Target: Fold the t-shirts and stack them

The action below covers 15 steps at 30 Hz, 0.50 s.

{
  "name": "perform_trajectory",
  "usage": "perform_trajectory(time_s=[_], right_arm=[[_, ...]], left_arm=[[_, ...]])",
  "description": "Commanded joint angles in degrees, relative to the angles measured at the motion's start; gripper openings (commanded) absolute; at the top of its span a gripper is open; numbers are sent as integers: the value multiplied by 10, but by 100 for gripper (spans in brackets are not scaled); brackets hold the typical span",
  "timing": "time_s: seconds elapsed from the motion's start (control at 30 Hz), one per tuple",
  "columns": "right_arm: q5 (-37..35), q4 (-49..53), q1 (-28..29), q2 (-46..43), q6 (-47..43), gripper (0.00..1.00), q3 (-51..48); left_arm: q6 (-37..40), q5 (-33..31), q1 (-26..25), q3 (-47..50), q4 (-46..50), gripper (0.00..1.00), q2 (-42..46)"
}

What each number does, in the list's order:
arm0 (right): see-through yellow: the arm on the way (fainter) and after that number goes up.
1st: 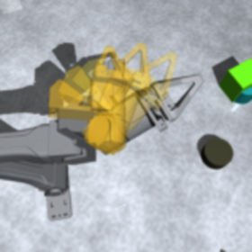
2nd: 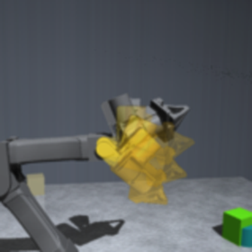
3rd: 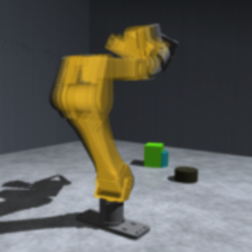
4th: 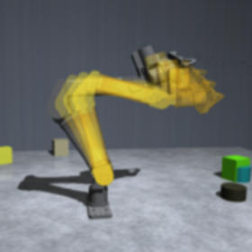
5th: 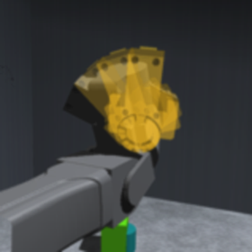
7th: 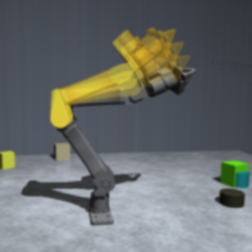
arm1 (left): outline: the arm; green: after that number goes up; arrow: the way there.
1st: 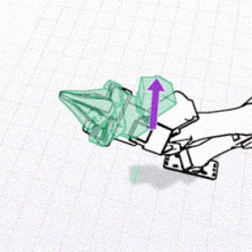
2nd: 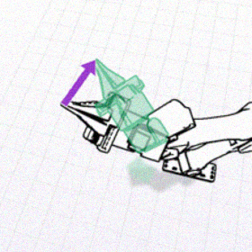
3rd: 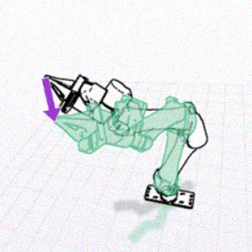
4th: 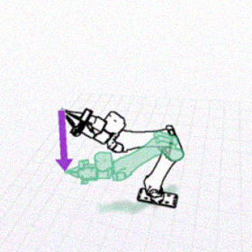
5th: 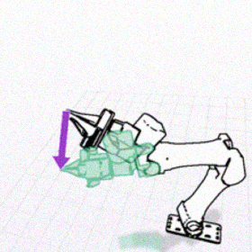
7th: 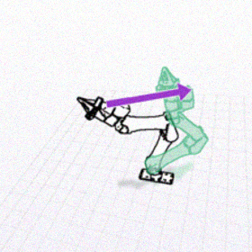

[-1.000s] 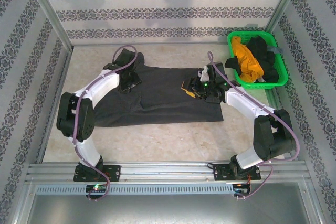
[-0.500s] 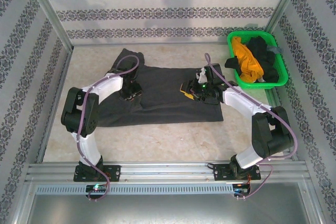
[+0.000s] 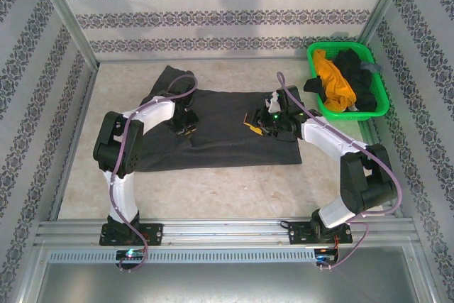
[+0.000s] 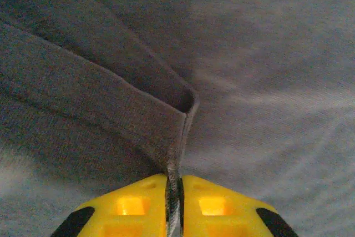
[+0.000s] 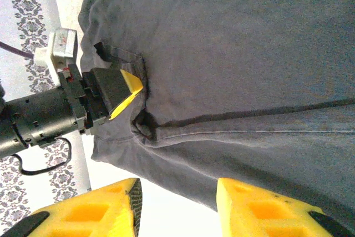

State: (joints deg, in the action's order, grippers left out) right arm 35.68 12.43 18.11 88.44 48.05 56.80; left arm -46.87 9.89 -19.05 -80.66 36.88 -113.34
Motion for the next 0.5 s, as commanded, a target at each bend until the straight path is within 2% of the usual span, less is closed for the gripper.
perform_trajectory(time_s=[0.0,0.07,0.27,0.3,0.37,0.4,0.47], right_arm=[[11,2,-5,-2,-1,41,-3],[9,1,-5,-1,-1,41,-1],[13,-2,-5,6,0,40,1],[13,-2,-5,7,0,40,0],[11,0,-5,8,-1,40,-1],[8,1,-7,7,-2,40,-2],[-10,12,-15,-1,-1,39,-12]], left_arm=[[26,-5,-12,-23,31,4,-7],[35,-9,-14,-21,37,0,-4],[55,-23,-23,-17,33,0,7],[56,-28,-24,-19,36,4,7],[56,-51,-24,-21,46,40,19],[54,-62,-23,-20,47,50,31],[44,-94,-22,-12,55,54,67]])
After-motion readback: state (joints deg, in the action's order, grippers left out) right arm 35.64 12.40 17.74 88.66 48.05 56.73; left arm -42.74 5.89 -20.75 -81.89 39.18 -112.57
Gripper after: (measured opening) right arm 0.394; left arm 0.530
